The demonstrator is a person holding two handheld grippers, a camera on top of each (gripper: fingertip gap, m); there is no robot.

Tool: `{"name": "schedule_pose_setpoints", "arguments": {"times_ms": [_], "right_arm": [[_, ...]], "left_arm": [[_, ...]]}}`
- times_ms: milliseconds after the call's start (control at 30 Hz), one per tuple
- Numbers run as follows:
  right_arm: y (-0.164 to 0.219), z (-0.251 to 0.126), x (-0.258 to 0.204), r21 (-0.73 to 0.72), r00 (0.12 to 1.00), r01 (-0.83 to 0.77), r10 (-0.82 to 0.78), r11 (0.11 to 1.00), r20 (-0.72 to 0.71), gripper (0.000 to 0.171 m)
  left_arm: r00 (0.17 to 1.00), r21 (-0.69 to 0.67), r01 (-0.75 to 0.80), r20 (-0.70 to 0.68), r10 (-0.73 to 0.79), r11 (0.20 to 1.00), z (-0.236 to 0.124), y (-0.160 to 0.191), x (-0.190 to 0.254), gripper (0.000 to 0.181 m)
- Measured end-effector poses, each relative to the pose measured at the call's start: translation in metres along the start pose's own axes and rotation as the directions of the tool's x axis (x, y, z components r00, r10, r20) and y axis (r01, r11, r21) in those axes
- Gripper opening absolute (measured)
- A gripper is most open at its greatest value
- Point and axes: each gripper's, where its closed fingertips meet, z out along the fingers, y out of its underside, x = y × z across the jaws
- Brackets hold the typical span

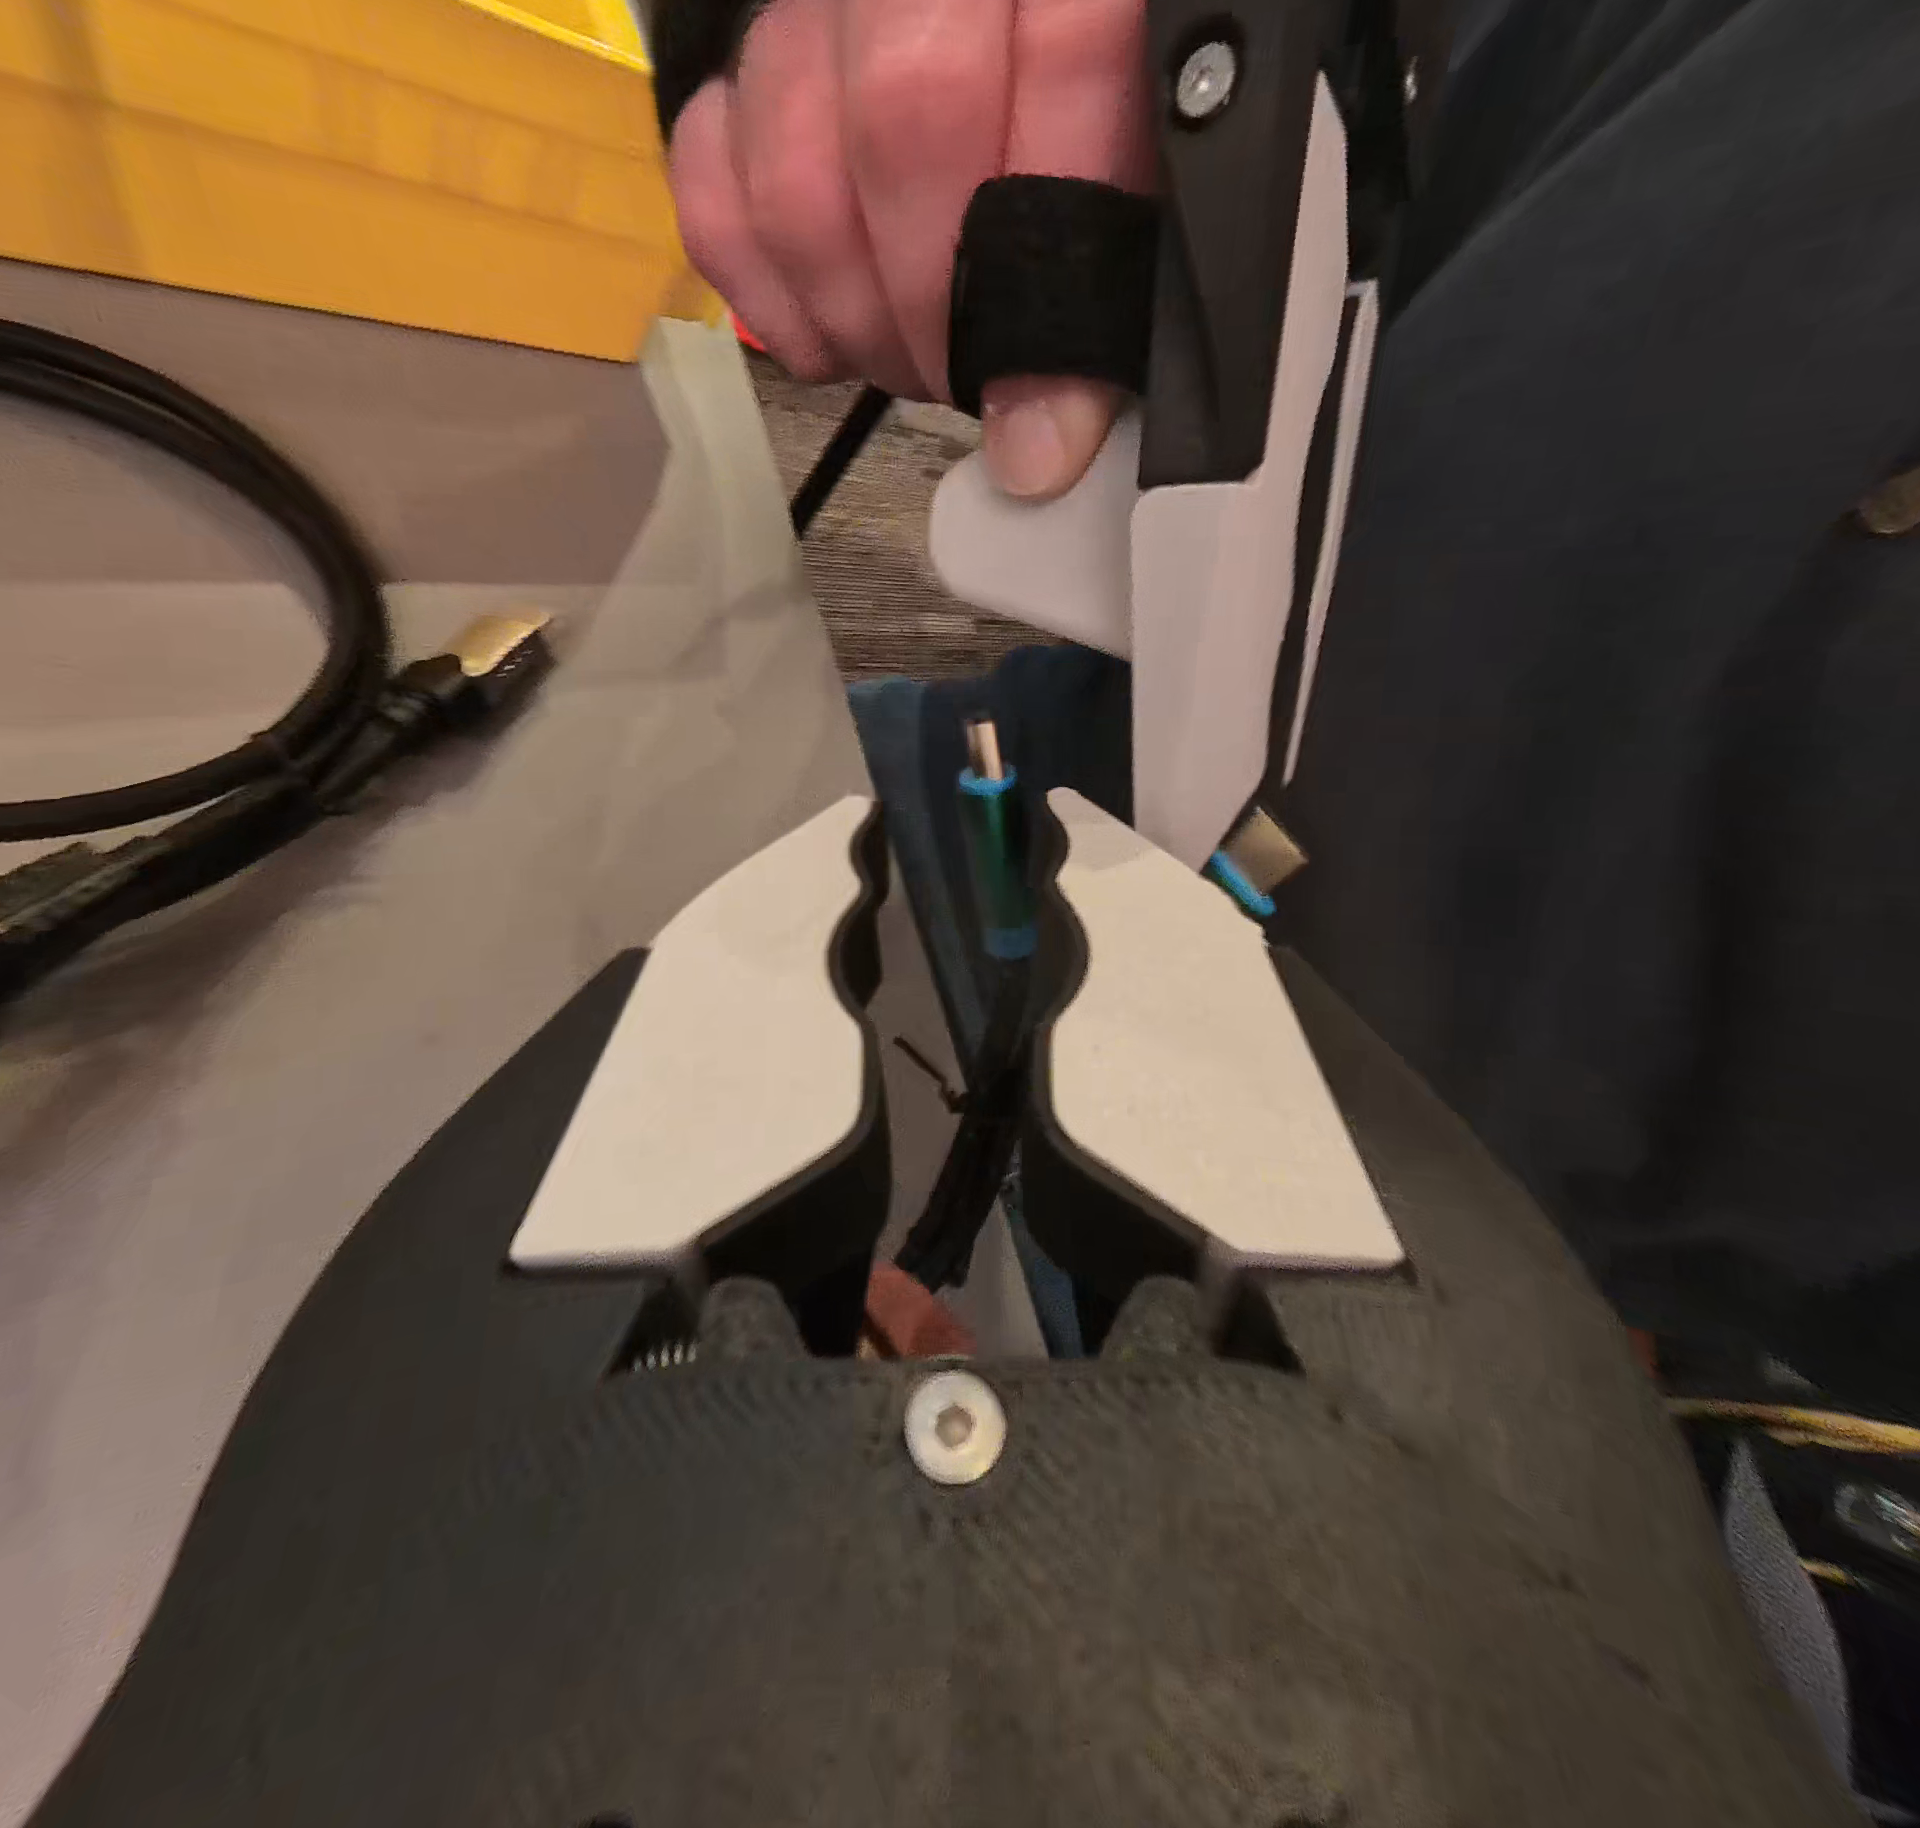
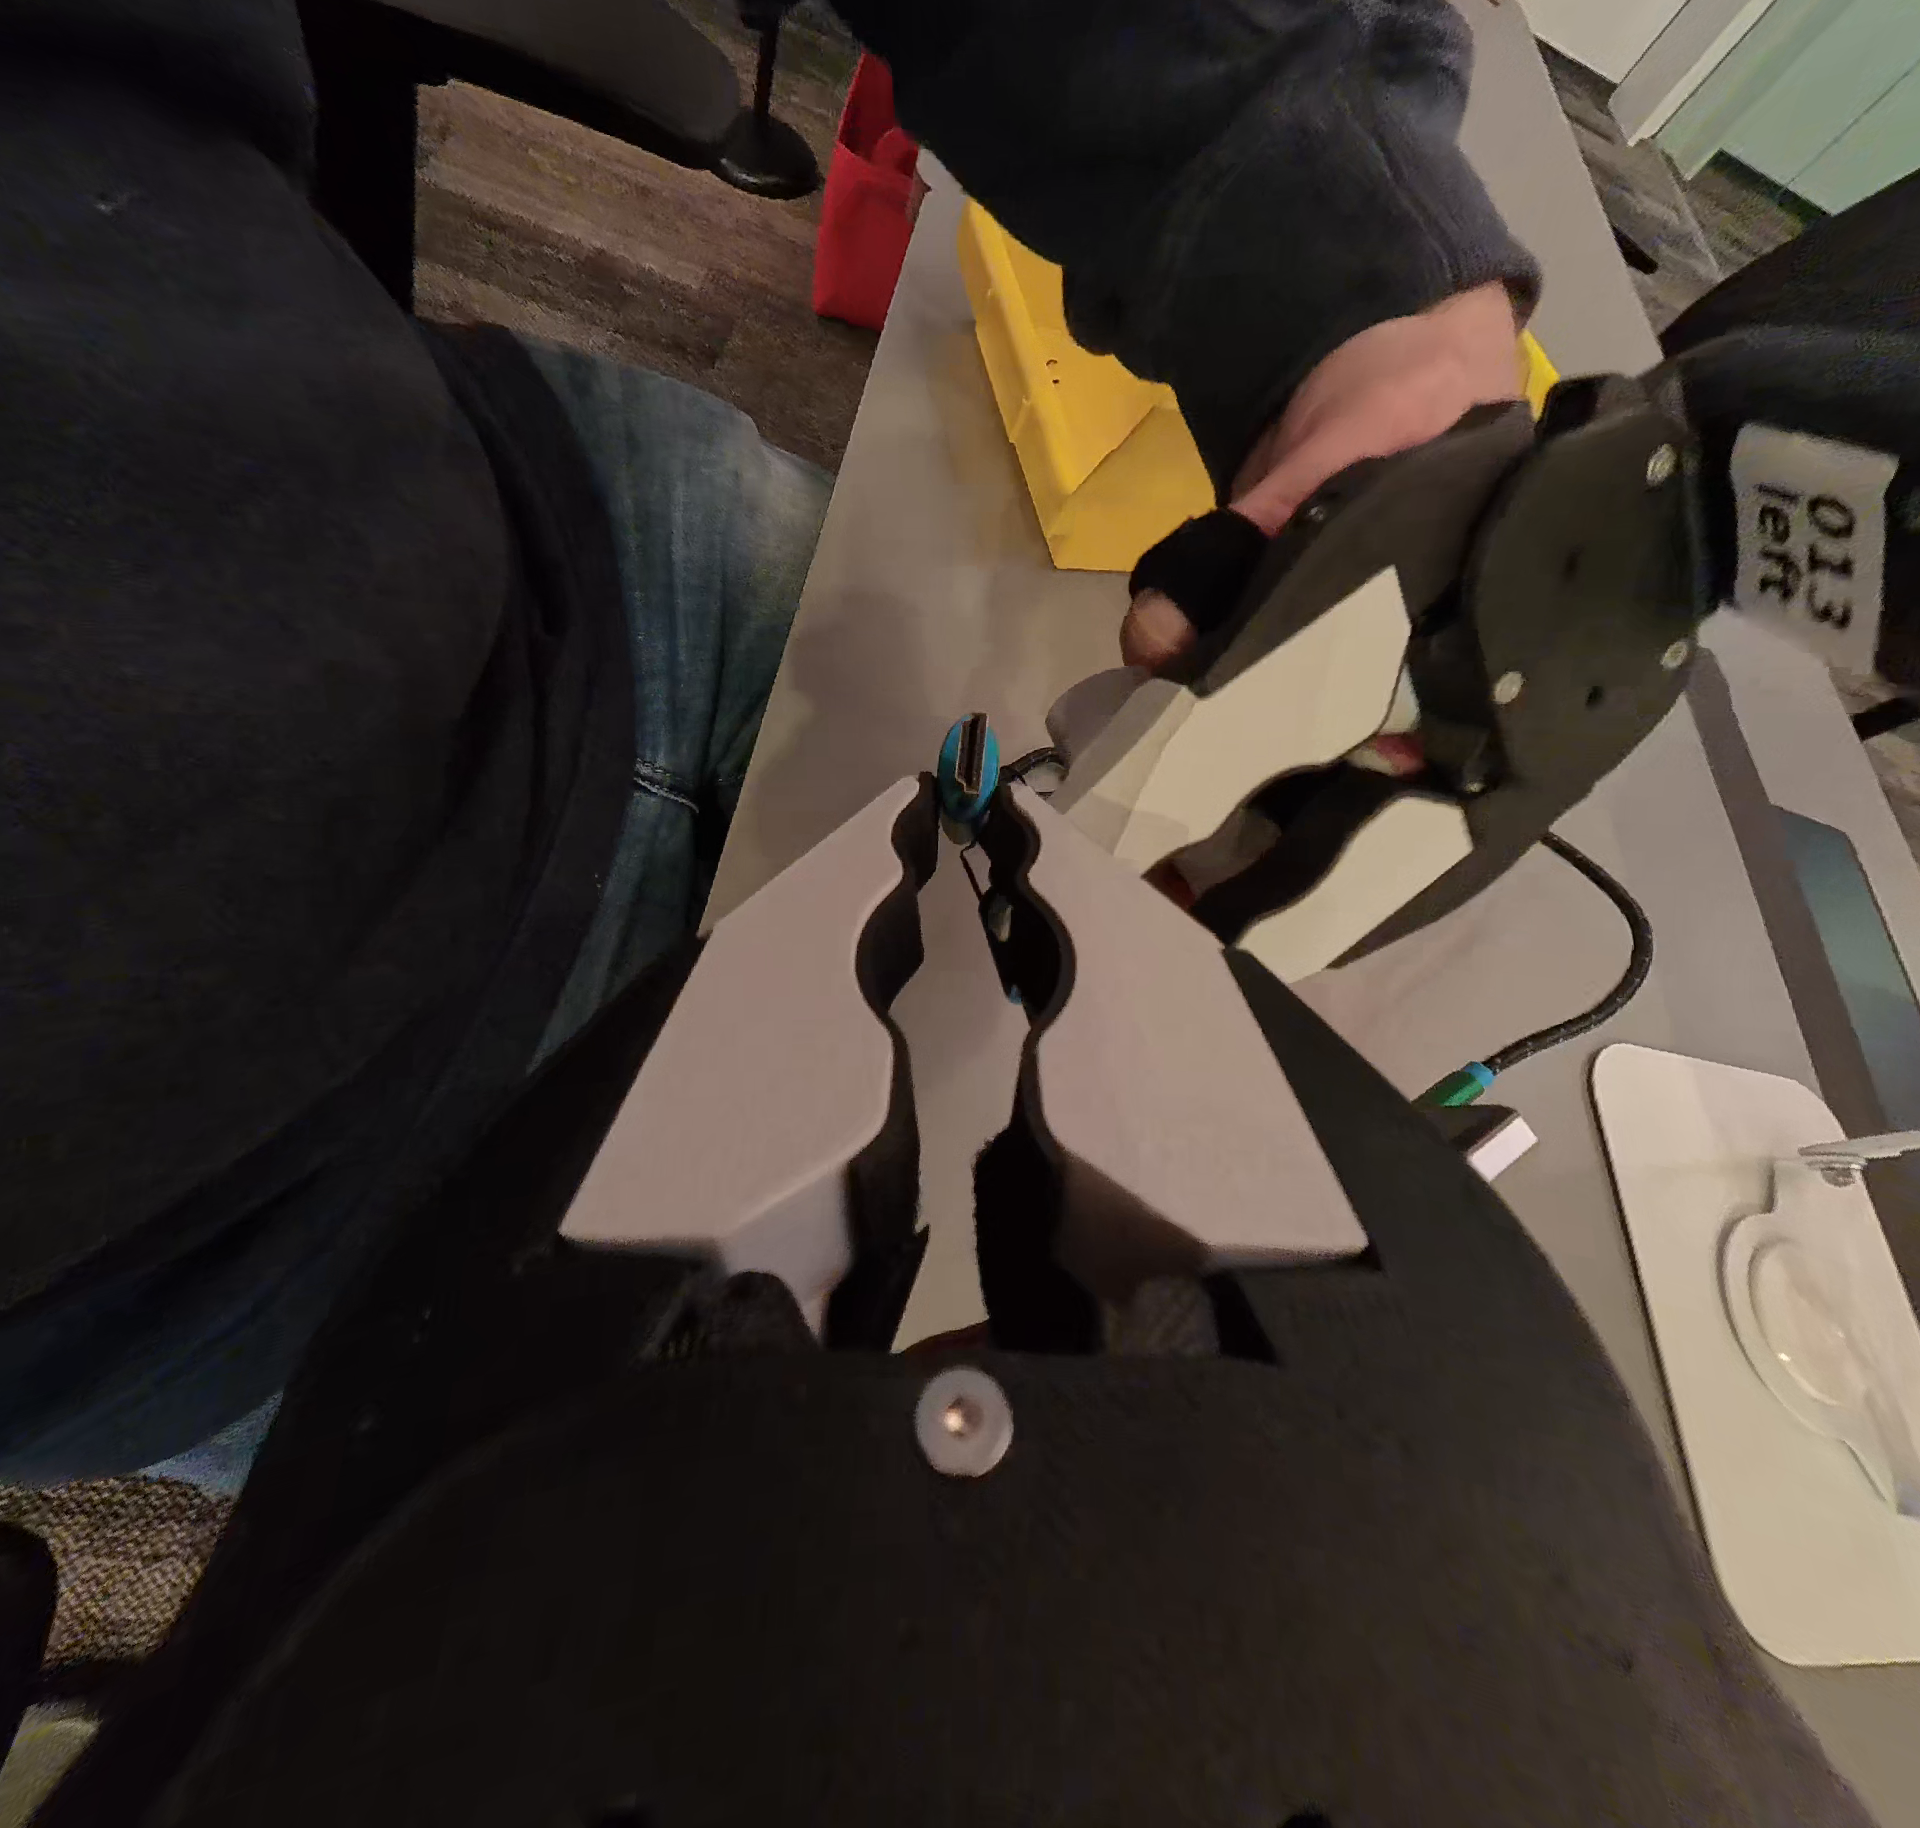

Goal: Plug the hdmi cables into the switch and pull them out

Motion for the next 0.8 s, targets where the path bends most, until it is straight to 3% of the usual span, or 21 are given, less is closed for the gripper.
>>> {"name": "schedule_pose_setpoints", "arguments": {"times_ms": [67,167,300,567,800], "right_arm": [[0.003,0.000,0.001,-0.026,1.000,0.017,-0.018,1.000,-0.022,0.008],[0.010,-0.001,0.004,-0.067,0.996,0.043,-0.048,0.997,-0.069,0.008],[0.015,-0.003,0.009,-0.092,0.987,0.065,-0.078,0.994,-0.138,0.008],[0.037,0.013,0.018,-0.237,0.968,0.108,-0.156,0.965,-0.196,0.008],[0.045,0.024,0.024,-0.283,0.952,0.107,-0.180,0.953,-0.246,0.008]], "left_arm": [[0.999,-0.009,0.001,-0.033,-0.001,1.000,0.005,0.001,0.002,0.012],[0.992,-0.009,-0.036,0.117,0.036,0.999,0.010,-0.003,-0.014,0.011],[0.948,0.036,0.022,0.317,-0.033,0.999,-0.001,-0.004,-0.038,0.011],[0.789,0.139,0.250,0.545,-0.285,0.958,-0.022,0.031,-0.087,0.011],[0.672,0.169,0.333,0.647,-0.359,0.928,-0.034,0.056,-0.114,0.012]]}}
